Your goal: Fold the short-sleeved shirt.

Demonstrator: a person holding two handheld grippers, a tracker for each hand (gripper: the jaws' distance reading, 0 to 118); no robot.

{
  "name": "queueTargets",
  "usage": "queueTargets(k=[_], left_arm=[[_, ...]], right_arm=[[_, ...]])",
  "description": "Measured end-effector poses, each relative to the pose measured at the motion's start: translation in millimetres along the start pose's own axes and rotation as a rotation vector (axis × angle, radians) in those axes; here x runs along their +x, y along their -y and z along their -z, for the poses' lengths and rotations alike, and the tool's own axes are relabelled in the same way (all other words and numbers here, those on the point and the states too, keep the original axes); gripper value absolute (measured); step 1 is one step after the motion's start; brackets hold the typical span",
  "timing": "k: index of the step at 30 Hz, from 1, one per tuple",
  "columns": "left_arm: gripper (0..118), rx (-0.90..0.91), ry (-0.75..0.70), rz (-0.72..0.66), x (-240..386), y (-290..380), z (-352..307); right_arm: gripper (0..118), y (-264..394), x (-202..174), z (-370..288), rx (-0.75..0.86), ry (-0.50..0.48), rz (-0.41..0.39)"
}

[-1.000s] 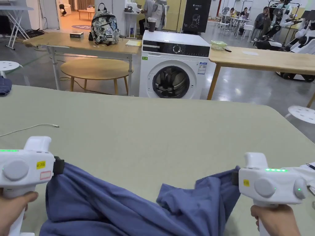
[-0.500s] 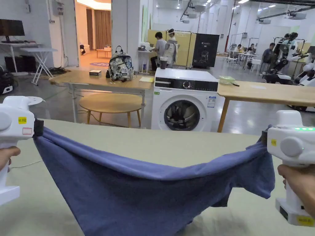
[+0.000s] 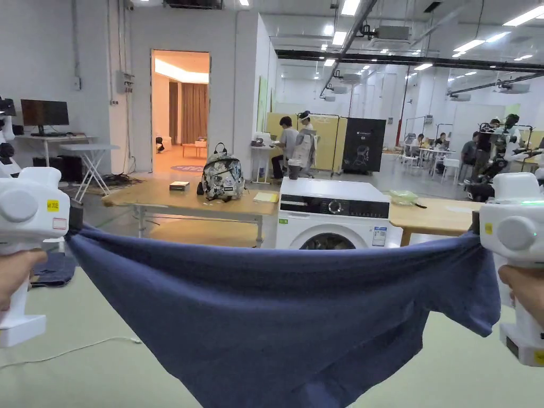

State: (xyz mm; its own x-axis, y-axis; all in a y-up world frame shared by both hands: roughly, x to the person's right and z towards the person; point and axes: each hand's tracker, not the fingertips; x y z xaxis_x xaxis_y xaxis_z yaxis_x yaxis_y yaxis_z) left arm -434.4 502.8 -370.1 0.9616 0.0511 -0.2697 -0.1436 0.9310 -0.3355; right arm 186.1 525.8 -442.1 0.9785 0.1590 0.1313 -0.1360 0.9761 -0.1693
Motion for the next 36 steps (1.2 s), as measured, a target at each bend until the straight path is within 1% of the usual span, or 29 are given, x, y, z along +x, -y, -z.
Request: queueTargets(k=[3, 8, 10, 14, 17, 22, 26, 30, 32, 36], left_arm=[[0, 0.020, -0.009, -0.005, 4, -16, 7], [0, 0.022, -0.012, -0.003, 11, -24, 24], [0, 0.013, -0.014, -0.004, 16, -20, 30], [0, -0.007, -0.026, 0.039, 23, 1, 43], [0, -0.047, -0.027, 0.053, 25, 28, 54], [0, -0.140, -0.017, 0.060, 26, 89, 57], [0, -0.190, -0.006, 0.069, 20, 136, 42], [0, -0.240, 0.021, 0.058, 8, 185, 21], [0, -0.261, 0.038, 0.056, -4, 207, 22], [0, -0.309, 0.055, 0.035, -19, 258, -3]], right_arm=[[3, -12, -3, 13, 0.010, 0.009, -0.009], [3, -13, -4, 35, 0.010, 0.010, 0.022], [3, -7, -5, 42, 0.002, 0.012, 0.036], [3, 17, -7, 47, -0.024, 0.016, 0.035], [3, 43, -8, 45, -0.056, 0.008, 0.031], [3, 96, -9, 33, -0.139, 0.004, -0.011], [3, 140, -3, 10, -0.196, 0.001, -0.048], [3, 182, 7, -20, -0.259, -0.005, -0.052], [3, 203, 11, -36, -0.275, -0.009, -0.042], [3, 247, 16, -60, -0.351, -0.020, -0.060]])
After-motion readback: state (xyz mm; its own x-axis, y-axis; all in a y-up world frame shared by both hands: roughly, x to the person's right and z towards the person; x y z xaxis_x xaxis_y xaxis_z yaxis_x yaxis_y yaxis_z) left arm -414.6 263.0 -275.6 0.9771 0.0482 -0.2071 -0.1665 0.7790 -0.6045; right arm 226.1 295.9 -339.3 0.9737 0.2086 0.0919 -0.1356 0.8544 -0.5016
